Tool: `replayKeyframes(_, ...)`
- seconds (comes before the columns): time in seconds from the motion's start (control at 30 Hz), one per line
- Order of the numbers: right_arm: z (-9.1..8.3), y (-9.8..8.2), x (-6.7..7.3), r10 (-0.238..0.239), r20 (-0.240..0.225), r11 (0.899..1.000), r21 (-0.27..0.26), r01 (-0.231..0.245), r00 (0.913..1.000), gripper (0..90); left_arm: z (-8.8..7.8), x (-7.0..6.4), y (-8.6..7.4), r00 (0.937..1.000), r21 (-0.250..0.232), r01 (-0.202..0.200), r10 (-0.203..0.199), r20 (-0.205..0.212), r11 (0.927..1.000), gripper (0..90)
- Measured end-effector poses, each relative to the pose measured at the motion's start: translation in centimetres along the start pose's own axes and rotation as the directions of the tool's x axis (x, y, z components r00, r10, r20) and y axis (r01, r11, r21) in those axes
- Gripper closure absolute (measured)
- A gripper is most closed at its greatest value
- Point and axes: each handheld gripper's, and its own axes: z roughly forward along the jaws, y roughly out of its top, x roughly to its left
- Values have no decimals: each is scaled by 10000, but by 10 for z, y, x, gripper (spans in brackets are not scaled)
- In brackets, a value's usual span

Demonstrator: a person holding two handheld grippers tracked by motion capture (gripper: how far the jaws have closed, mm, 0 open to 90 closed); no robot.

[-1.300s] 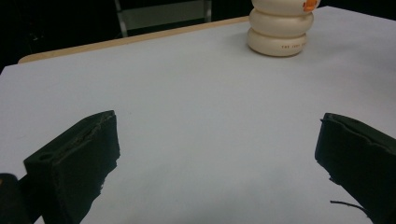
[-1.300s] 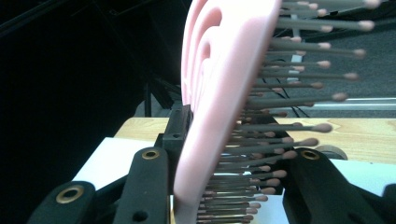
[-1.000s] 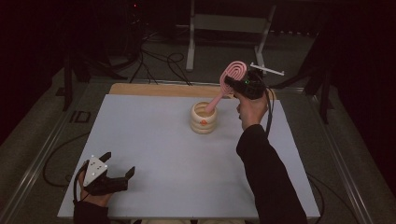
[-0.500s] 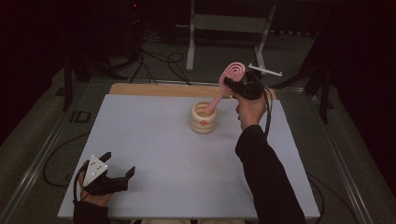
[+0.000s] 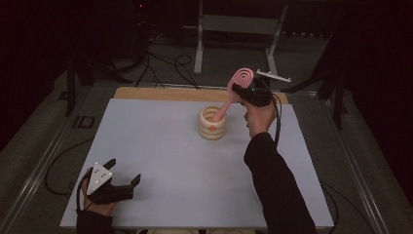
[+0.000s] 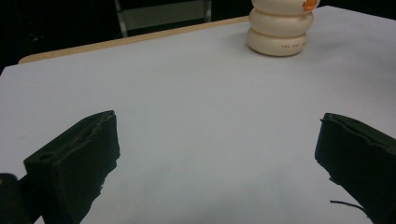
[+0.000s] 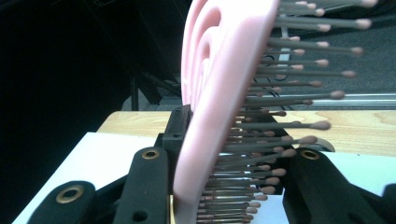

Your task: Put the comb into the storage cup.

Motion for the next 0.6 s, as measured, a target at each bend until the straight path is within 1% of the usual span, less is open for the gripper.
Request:
replayKeyframes(0.27,2,-3,0,-18,43,10000,35,18,10000,635,0,0,0,10000,-2,-13,13,-11,10000,7)
replayKeyframes(0.6,6,-10,-1,26,58,9999,164,-27,10000,634,0,0,0,10000,10,-16,16,-6,10000,7)
